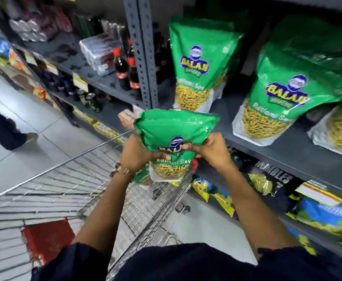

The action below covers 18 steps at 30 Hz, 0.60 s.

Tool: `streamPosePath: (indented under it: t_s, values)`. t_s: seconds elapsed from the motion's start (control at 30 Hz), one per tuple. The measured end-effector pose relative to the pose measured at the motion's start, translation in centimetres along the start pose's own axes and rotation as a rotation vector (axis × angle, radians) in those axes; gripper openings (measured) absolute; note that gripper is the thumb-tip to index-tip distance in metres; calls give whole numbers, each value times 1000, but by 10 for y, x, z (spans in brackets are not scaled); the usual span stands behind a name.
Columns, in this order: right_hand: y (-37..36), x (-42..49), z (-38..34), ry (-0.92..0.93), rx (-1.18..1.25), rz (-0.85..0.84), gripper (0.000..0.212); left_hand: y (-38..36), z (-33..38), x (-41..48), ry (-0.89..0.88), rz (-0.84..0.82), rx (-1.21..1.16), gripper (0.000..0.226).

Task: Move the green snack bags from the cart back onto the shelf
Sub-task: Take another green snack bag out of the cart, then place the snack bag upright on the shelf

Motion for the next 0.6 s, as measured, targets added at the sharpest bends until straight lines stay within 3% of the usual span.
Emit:
streamPosePath:
  t_s: [0.2, 0.3, 0.4, 0.5, 0.6]
  values:
    - [77, -62, -57, 236, 42, 294, 23, -25, 107, 36, -245, -99, -7, 82]
    - [120, -89, -73, 292, 2, 434, 36, -50, 153, 40, -297, -139, -40, 82]
    - [169, -114, -75, 260, -35, 513, 55, -91, 196, 36, -345, -223, -152, 67]
    - [215, -141, -68, 230, -45, 583, 48, -141, 224, 33, -380, -286, -210, 59]
    - [263, -167, -55, 219, -85, 703, 38, -195, 245, 37, -389, -337, -232, 71]
Point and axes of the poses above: each hand's wrist, its own x-axis towards the middle knuckle, its own y-axis out of the back of the hand, z = x × y, the point moved 4 cm from there along x, towards the middle knuckle, and after that the axes turned 12 degrees about -y, right-handed, at the moved point
